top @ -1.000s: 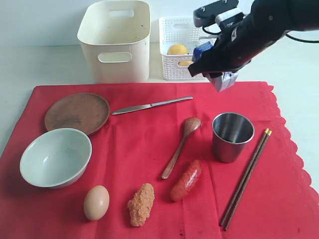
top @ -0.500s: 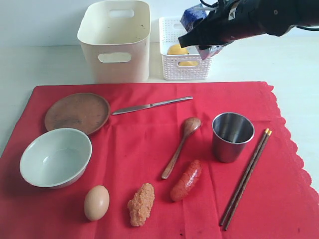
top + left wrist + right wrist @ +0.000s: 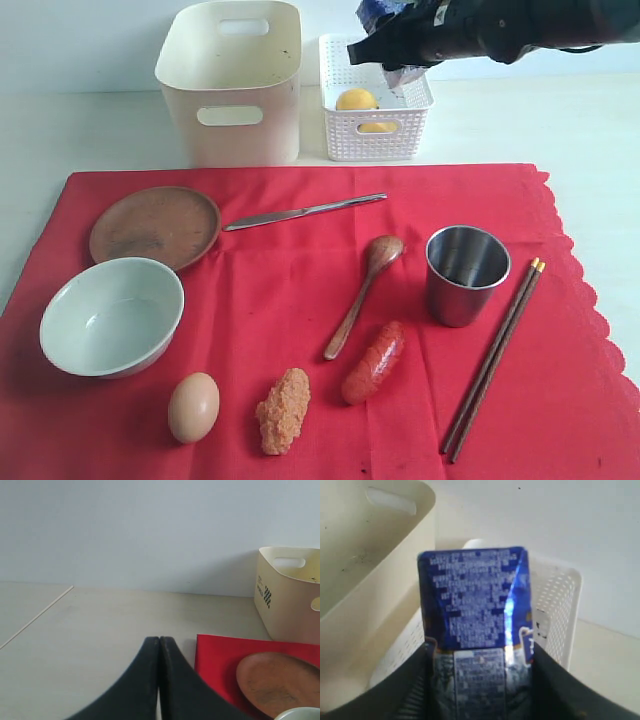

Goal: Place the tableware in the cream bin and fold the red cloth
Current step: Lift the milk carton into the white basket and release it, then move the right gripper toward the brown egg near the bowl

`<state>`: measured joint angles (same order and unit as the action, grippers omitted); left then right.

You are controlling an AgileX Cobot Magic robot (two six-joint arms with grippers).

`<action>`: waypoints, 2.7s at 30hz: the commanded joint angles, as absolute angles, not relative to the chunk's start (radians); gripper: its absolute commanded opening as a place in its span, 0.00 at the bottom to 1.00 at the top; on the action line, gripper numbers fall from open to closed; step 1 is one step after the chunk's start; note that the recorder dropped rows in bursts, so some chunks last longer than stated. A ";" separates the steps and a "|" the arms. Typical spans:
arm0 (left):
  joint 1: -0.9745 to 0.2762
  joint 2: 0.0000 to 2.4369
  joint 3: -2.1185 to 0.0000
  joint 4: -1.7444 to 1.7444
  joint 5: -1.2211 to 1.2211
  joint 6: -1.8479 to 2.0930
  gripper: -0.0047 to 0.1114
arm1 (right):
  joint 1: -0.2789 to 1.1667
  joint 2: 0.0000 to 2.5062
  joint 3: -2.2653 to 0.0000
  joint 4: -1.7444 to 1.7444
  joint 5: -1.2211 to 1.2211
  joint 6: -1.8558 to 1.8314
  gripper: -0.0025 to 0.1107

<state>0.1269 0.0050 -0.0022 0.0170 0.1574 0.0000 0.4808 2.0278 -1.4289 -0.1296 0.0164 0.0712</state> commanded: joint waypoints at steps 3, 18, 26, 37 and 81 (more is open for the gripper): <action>0.129 0.000 0.000 0.011 0.155 -0.007 0.05 | 0.463 2.164 -1.589 -0.130 -0.014 0.106 0.02; 0.129 0.000 0.000 0.011 0.155 -0.007 0.05 | 0.460 2.299 -1.683 -0.134 -0.074 0.104 0.32; 0.129 0.000 0.000 0.011 0.155 -0.007 0.05 | 0.458 2.310 -1.683 -0.131 -0.057 0.080 0.86; 0.129 0.000 0.000 0.011 0.155 -0.007 0.05 | 0.453 2.041 -1.683 -0.133 0.341 0.051 0.57; 0.129 0.000 0.000 0.011 0.155 -0.007 0.05 | 1.061 1.652 -1.032 -0.113 0.400 0.194 0.23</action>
<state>0.1269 0.0050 -0.0022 0.0170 0.1574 0.0000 1.0209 1.6148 -1.0362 -0.1059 0.4373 0.1501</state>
